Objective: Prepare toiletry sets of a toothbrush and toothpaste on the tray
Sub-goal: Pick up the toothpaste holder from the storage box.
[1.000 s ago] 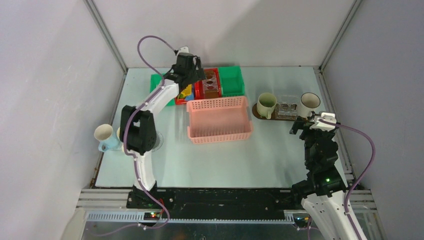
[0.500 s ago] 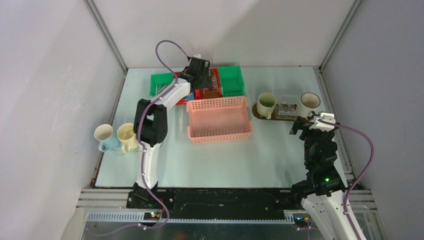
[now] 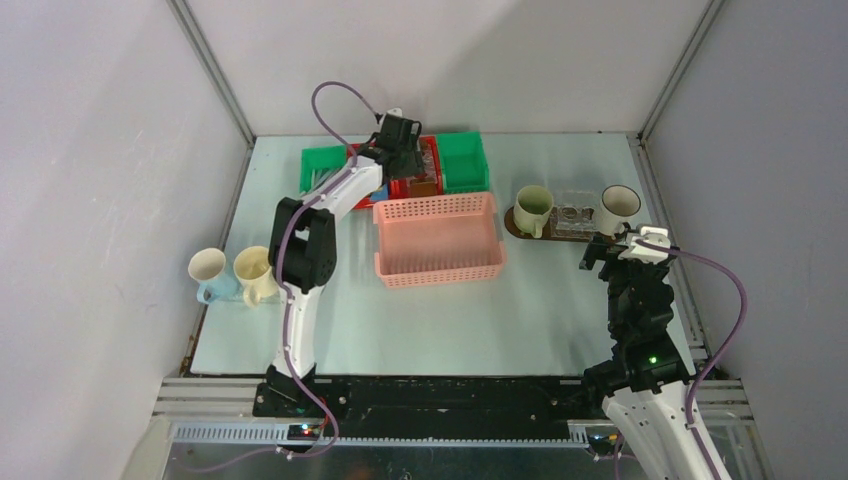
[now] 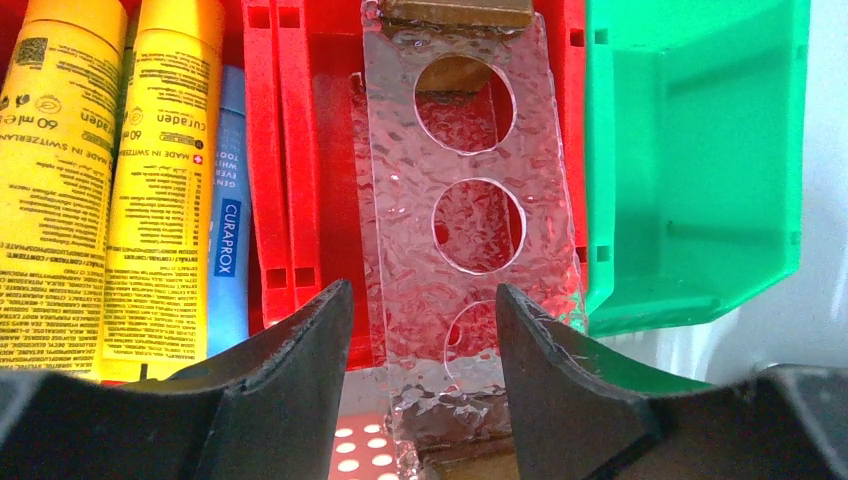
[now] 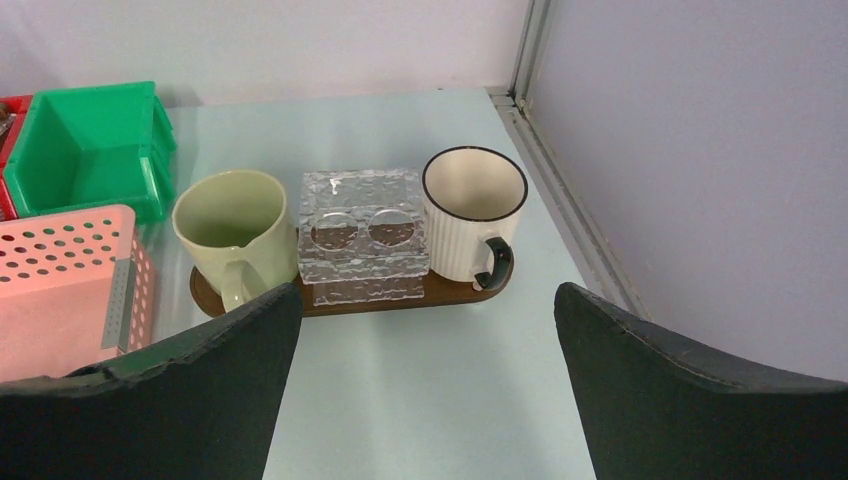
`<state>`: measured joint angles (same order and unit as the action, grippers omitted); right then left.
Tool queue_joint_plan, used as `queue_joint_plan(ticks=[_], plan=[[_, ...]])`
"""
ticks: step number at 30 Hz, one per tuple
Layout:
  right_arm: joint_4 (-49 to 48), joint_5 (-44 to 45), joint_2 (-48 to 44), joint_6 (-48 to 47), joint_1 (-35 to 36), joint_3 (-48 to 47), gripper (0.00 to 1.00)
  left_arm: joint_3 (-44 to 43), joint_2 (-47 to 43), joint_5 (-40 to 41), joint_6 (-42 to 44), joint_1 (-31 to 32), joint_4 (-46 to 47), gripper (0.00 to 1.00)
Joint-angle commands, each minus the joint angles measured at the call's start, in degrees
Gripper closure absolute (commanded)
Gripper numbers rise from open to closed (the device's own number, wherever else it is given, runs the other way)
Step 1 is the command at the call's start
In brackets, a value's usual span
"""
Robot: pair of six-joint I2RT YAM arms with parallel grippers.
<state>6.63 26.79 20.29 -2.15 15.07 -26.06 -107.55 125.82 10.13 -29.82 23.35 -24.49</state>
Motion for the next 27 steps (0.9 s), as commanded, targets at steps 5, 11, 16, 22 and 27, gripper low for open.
queue_joint_plan(ticks=[5, 11, 16, 22, 27], plan=[[-2.93, -0.04, -0.76, -0.79, -0.27, 0.00, 0.01, 4.30, -5.82, 2.04, -0.33, -0.43, 0.29, 0.38], [-2.98, -0.18, -0.76, -0.82, -0.31, 0.05, 0.01, 7.73, -9.93, 1.91, 0.09, -0.49, 2.61, 0.35], [-2.98, -0.19, -0.87, -0.70, -0.33, 0.05, 0.01, 6.52, -8.88, 1.61, 1.08, -0.58, 1.49, 0.37], [-3.07, -0.25, -0.87, -0.67, -0.32, 0.14, 0.01, 3.78, -5.12, 0.18, 1.26, -0.58, -0.35, 0.38], [-3.22, -0.37, -0.78, -0.73, -0.35, 0.23, 0.00, 1.23, -2.17, -1.15, 1.65, -0.57, -1.70, 0.39]])
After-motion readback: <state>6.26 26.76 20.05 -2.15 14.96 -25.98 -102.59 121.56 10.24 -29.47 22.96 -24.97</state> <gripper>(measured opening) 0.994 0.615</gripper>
